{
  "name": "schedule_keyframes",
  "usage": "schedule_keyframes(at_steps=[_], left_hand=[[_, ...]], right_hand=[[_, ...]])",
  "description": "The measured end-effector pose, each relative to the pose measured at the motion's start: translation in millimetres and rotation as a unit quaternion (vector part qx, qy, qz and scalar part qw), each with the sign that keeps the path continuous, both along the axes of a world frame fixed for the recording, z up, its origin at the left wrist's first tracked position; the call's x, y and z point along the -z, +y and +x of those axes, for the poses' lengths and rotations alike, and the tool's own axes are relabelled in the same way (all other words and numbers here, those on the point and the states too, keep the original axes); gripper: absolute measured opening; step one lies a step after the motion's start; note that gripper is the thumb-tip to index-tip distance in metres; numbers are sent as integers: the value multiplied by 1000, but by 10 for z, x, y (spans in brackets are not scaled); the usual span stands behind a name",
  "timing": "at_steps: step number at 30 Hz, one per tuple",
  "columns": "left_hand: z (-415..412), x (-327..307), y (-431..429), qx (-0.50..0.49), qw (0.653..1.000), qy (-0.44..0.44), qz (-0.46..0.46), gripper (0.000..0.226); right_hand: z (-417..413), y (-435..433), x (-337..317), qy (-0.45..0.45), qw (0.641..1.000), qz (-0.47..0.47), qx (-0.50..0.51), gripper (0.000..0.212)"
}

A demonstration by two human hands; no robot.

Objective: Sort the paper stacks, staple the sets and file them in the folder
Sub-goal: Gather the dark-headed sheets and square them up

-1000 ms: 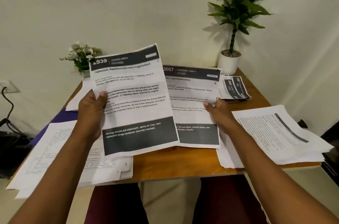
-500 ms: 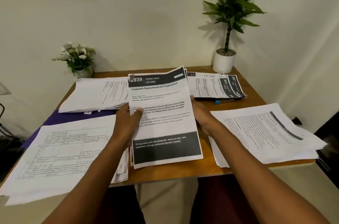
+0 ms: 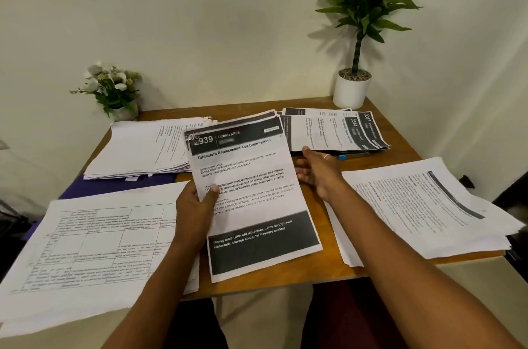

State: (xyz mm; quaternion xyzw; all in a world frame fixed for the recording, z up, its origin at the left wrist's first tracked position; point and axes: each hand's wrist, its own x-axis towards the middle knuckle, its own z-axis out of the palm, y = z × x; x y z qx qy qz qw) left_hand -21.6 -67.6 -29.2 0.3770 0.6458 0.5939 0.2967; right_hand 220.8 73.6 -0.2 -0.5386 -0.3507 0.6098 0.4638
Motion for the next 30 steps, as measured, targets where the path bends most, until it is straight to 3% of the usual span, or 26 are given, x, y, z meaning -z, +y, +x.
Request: schedule_keyframes(at_steps=[6,10,16,23,30], left_hand=[[-34,-33,5,4,998,-49,26,18],[-25,-46,-6,3,997,-61,40,19],[-29,-6,5,-3,996,-78,39,20],[-46,11,15,-7,996,-86,38,24],[-26,-32,-5,-3,995,-91,44,21]], right_hand=[[-108,286,-16,56,991,-60,104,37],[-154,370,-24,47,987,-82,128,33],[-108,353,-35,15,987,-53,149,27],[30,277,-54,150,975,-55,154,31],[60,272,2,146,973,-31,174,26]])
